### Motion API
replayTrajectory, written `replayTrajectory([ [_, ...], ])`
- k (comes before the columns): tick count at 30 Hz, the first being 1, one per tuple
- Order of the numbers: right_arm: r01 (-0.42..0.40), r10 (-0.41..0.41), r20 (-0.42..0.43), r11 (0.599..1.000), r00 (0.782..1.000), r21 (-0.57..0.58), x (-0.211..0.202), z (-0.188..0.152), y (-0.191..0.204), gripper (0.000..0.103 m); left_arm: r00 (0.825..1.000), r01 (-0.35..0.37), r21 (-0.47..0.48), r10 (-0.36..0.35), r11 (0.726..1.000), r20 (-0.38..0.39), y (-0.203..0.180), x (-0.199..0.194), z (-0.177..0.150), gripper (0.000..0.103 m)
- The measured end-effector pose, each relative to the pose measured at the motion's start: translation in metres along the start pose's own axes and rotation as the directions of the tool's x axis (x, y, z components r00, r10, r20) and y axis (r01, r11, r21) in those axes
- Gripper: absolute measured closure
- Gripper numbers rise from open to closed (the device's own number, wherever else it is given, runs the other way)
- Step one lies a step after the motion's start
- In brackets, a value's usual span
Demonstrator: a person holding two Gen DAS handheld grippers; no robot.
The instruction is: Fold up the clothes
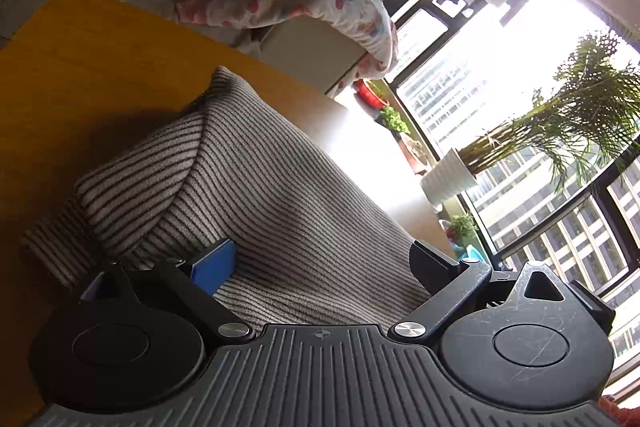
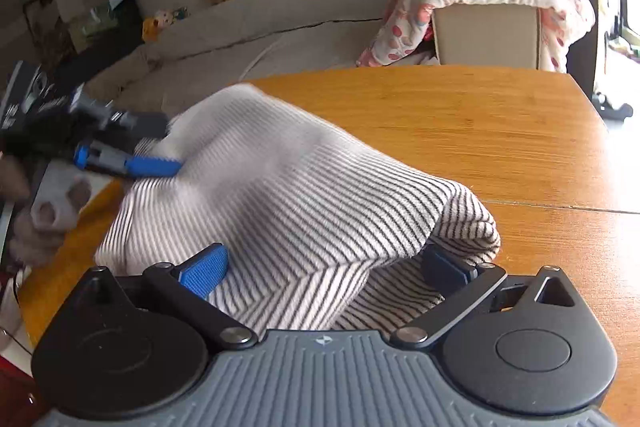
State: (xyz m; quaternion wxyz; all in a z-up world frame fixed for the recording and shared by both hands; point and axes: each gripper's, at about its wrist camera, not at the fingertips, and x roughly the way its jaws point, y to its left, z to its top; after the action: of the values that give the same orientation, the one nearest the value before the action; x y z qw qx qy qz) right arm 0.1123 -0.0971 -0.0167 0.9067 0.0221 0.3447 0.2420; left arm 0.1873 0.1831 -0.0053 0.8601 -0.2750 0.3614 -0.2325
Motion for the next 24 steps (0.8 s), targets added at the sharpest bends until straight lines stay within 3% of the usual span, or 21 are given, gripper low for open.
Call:
replayTrajectory([
  [4,-0.061,0.061,-0.006,0.996,0.998,-0.068,-0.021,-0.002,0.018,0.0,1.0,-0.015,0.005,0.015,1.0,0.025,-0.005,0.012,0.017,0.005],
  [8,0.018,-0.009,0.115,0.997,0.993,-0.075,-0.054,0.012,0.005,0.0,0.999,-0.038,0.009,0.038,0.999,0.027,-0.019,0.007,0.027,0.005],
  [11,0.097,-0.09,0.158,0.995,0.983,-0.036,-0.052,0.024,-0.015,0.0,0.999,-0.022,0.049,0.023,0.999,-0.028,-0.03,0.009,0.008,0.005],
  [14,0.18,-0.17,0.152,0.982,0.974,-0.056,-0.029,0.03,-0.023,0.0,0.996,-0.003,0.087,0.011,0.996,-0.083,-0.04,0.01,-0.011,0.004],
  [18,0.287,-0.281,0.058,0.945,0.958,-0.158,0.016,0.019,-0.018,0.0,0.991,0.018,0.133,0.0,0.991,-0.133,-0.051,0.014,-0.031,0.004],
  [24,0.31,-0.301,0.082,0.941,0.95,-0.138,-0.002,-0.001,-0.008,0.0,0.993,0.035,0.163,-0.016,0.986,-0.121,-0.058,0.047,-0.014,0.0],
])
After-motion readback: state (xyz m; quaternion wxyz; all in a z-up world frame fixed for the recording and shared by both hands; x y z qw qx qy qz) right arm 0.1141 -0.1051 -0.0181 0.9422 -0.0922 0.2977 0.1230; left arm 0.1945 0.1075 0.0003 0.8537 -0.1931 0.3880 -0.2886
